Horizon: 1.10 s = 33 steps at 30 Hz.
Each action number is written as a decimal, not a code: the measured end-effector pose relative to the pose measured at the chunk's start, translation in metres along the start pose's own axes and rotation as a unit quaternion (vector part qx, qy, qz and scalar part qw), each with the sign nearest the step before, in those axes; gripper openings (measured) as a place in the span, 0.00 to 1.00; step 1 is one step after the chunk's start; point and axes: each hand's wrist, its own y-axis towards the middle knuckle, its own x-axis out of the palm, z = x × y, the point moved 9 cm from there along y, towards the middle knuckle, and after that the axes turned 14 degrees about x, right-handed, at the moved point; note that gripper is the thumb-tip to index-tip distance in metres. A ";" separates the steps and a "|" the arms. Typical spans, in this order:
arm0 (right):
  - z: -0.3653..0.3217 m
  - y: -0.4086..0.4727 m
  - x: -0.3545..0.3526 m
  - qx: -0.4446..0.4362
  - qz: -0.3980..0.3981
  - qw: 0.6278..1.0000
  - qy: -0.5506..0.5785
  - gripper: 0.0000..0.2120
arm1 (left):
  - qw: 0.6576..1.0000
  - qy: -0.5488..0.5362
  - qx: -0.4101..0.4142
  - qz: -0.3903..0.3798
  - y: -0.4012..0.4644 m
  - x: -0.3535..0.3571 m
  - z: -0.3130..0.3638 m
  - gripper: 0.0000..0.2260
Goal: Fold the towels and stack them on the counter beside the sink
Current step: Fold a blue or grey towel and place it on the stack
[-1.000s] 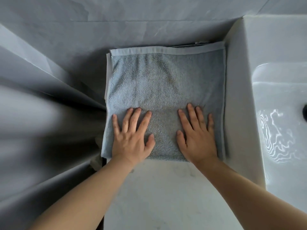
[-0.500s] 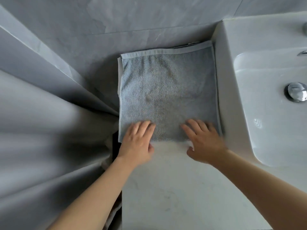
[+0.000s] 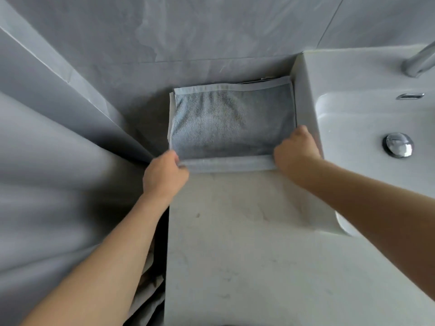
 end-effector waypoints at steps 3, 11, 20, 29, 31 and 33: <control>0.037 0.035 -0.019 0.056 -0.014 0.997 0.043 0.12 | 0.972 -0.205 -0.038 0.109 0.027 -0.028 -0.003 0.01; 0.094 0.127 -0.039 0.154 -0.021 0.982 0.107 0.12 | 0.877 -0.428 -0.138 0.171 0.115 -0.026 -0.018 0.03; 0.084 0.180 -0.035 0.138 -0.012 0.987 0.081 0.10 | 0.947 -0.274 -0.139 0.093 0.182 0.014 -0.029 0.09; 0.037 0.129 -0.068 0.107 0.202 0.908 0.352 0.15 | 0.968 -0.177 -0.071 0.162 0.179 0.005 -0.009 0.07; 0.007 0.124 -0.049 0.069 0.160 0.896 0.408 0.20 | 0.968 -0.173 -0.080 0.167 0.177 0.004 -0.010 0.07; -0.005 0.132 -0.018 0.057 0.107 0.889 0.441 0.26 | 0.972 -0.155 -0.086 0.156 0.178 0.003 -0.011 0.08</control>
